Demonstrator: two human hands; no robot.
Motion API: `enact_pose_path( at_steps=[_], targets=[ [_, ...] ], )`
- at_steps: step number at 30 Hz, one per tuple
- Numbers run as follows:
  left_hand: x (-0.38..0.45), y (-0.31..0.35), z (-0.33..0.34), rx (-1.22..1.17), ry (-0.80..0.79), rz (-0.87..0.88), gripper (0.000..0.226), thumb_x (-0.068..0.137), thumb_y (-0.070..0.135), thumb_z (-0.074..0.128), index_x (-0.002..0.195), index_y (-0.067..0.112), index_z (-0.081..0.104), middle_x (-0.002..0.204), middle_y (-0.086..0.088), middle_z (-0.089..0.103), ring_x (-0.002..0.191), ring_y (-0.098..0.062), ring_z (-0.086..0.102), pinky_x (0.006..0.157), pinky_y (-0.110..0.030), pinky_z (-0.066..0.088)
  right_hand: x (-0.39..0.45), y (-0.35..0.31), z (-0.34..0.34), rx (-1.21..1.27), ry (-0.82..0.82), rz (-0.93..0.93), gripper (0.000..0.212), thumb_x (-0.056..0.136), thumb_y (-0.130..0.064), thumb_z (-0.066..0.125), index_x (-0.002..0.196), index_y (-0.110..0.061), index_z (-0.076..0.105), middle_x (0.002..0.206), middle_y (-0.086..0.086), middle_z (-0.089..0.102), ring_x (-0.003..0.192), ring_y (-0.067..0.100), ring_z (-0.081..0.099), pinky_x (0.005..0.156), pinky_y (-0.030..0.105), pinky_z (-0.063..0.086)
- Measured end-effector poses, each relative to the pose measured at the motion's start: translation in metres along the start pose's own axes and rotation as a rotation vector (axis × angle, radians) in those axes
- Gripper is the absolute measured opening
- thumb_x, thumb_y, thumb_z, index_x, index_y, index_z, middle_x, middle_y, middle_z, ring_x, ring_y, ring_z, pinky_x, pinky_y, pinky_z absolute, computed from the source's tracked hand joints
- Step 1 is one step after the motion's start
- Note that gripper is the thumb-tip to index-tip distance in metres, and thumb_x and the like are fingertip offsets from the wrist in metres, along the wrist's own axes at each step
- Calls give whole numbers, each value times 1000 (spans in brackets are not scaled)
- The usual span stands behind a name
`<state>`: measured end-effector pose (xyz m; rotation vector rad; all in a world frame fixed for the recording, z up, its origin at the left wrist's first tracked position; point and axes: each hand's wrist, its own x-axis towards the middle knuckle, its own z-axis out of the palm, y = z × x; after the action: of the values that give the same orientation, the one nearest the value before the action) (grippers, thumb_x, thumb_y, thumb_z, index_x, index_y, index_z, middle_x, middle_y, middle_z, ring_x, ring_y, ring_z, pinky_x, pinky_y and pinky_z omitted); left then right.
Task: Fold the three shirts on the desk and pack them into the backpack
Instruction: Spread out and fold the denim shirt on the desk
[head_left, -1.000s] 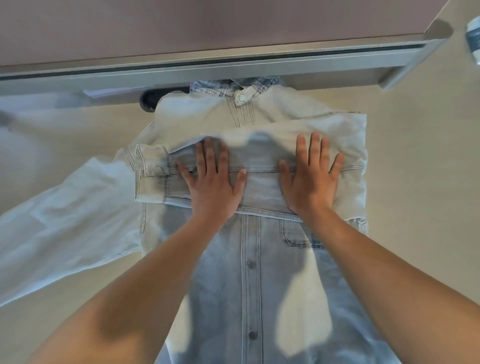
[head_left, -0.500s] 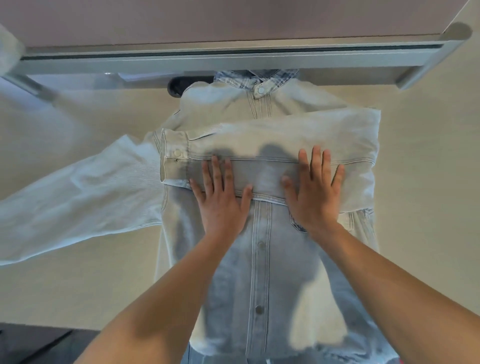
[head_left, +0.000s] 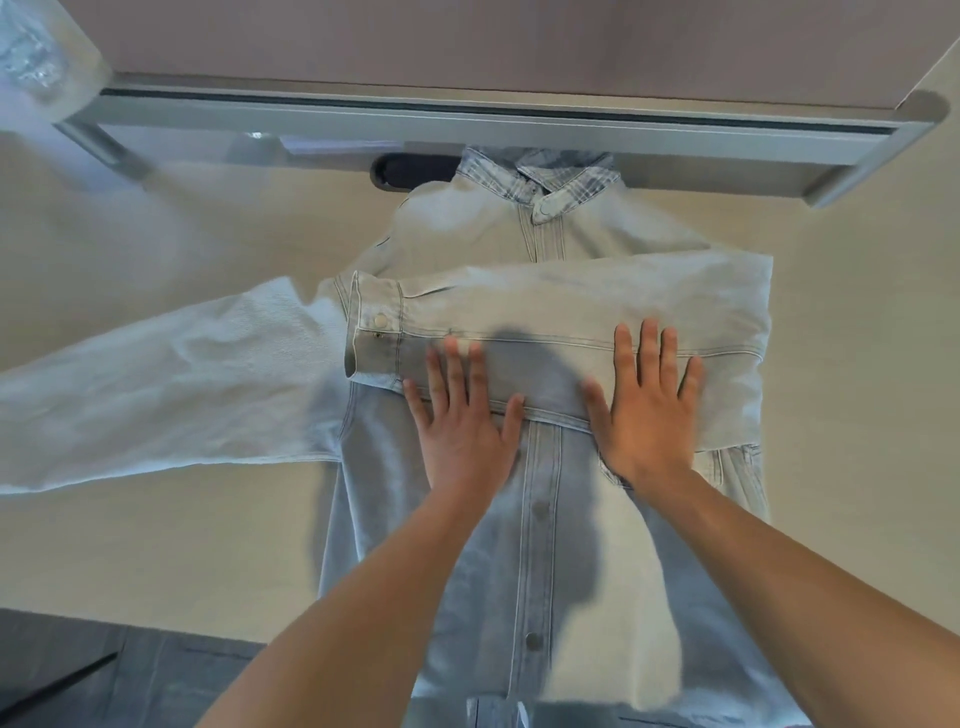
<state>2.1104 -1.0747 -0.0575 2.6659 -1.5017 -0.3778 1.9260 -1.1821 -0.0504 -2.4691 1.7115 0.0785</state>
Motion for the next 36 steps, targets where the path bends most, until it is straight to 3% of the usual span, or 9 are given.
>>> enact_pose_path(
  at_steps=[7,11,13,20,25,32,36],
  targets=[
    [-2,-11,-14,-28,-93,76,82,102,65,21,166,20,-3,173,-8,-14,159,-28,-19,126,-58,-9,-6,-23,-9,42,-50,66,74,108,-60,13,168,-19,2,176,8,-5,161,24,-11,129,56,-2],
    [-17,-61,-40,80,-9,181,72,106,57,27,165,19,16,173,-15,6,160,-30,-2,126,-60,0,-15,-86,-15,99,-38,-62,68,109,-54,18,168,-20,9,176,6,-1,162,23,-7,130,52,0],
    [-25,-100,-54,100,32,184,69,106,54,28,165,19,18,173,-14,8,161,-30,-1,126,-61,2,-18,-130,-16,139,-35,-143,68,108,-53,18,168,-21,13,176,6,1,162,23,-4,130,50,2],
    [-41,-263,-90,66,27,-96,69,104,54,22,165,22,21,173,-14,8,161,-31,1,126,-62,5,-21,-295,-12,179,-6,-357,67,109,-49,24,167,-16,18,175,10,4,162,28,2,130,51,11],
    [-50,-366,-110,82,-7,-295,71,104,57,15,167,26,4,174,-13,-4,160,-30,-7,125,-61,-1,-37,-392,6,165,-49,-496,68,107,-50,20,167,-18,18,175,11,6,162,28,-1,130,52,7],
    [-60,-473,-127,41,7,-475,73,105,59,21,166,24,3,173,-12,-7,160,-29,-10,126,-61,1,-48,-479,34,112,-67,-518,67,107,-50,18,167,-19,18,175,11,8,162,27,0,129,53,4],
    [-58,-517,-128,-23,2,-546,72,105,60,25,166,30,1,173,-12,-10,160,-29,-11,126,-61,0,-52,-511,48,77,-64,-542,72,107,-56,14,168,-18,11,175,9,0,162,24,-7,130,52,1]
  ],
)
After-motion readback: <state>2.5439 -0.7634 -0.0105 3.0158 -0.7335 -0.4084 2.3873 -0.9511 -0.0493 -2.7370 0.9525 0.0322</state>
